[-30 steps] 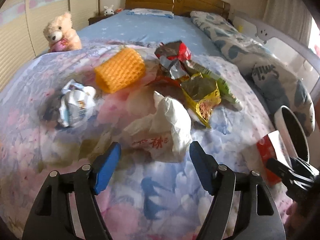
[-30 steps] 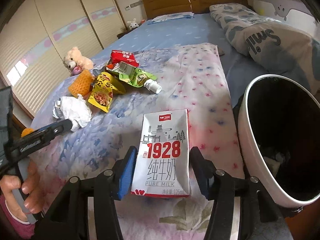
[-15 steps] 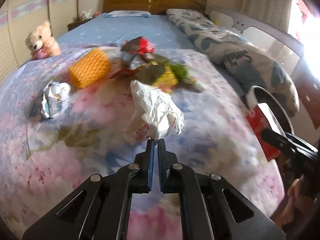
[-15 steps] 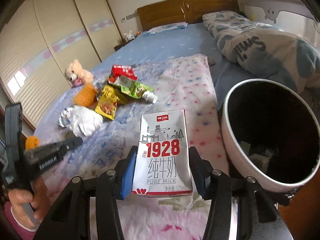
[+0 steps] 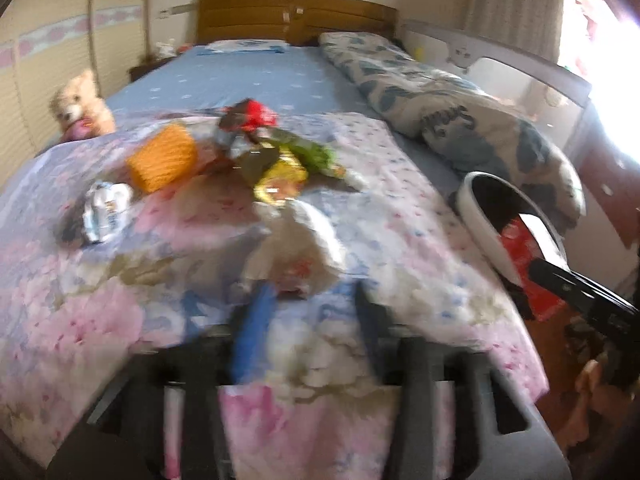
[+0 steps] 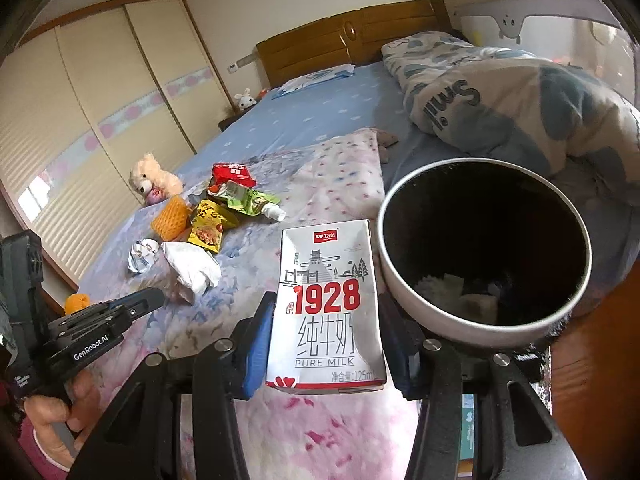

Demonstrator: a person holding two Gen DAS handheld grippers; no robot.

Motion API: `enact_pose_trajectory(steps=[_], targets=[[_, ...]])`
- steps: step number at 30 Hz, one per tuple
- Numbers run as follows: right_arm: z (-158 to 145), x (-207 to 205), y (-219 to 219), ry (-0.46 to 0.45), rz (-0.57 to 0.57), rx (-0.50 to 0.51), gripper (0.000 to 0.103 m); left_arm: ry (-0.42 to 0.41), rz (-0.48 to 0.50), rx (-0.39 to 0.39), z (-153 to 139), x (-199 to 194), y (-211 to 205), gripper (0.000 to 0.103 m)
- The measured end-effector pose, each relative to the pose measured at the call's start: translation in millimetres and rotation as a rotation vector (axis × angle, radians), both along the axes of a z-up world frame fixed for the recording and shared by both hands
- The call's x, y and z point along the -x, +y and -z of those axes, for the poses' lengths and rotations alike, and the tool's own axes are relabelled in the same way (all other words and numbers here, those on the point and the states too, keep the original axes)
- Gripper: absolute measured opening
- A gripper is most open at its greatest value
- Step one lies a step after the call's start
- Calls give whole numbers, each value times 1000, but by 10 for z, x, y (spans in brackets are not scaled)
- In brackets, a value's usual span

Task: Collect trash
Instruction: 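Carry the tissue with the left tool while the right tool carries the white milk carton over the bin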

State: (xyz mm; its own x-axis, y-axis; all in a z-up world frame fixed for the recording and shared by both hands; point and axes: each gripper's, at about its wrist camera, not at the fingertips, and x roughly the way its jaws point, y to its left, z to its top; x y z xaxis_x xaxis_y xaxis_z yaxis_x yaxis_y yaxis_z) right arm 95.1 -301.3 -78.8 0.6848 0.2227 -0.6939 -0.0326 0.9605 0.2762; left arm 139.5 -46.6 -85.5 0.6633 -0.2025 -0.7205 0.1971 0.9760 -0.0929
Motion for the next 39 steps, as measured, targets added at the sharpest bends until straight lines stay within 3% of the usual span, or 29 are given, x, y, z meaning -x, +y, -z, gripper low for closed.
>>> enact_pose_trajectory(steps=[2,6,7,8,16,26,39], targets=[[7,23,-25,-1,2,-7,50,2,-31,-17,42,-51,35,65],[28,42,-60,-2,6,-18,50,22,-50,-54,198,-251,10,65],[36,45,-62,-1,6,-21,49,32,-48,-56,244,-302,6,52],[40,46,-66,0,6,-22,49,46,-35,-43,284,-346,3,23],[2,69,-168,-16,25,-21,49,33,47,-35,246,-266,-117,2],[-90,98,-404,-33,72,-9,49,16,154,28,21,-144,-476,2],[-124,108,-877,-42,168,0,49,-7,295,3,-136,-144,-1185,2]])
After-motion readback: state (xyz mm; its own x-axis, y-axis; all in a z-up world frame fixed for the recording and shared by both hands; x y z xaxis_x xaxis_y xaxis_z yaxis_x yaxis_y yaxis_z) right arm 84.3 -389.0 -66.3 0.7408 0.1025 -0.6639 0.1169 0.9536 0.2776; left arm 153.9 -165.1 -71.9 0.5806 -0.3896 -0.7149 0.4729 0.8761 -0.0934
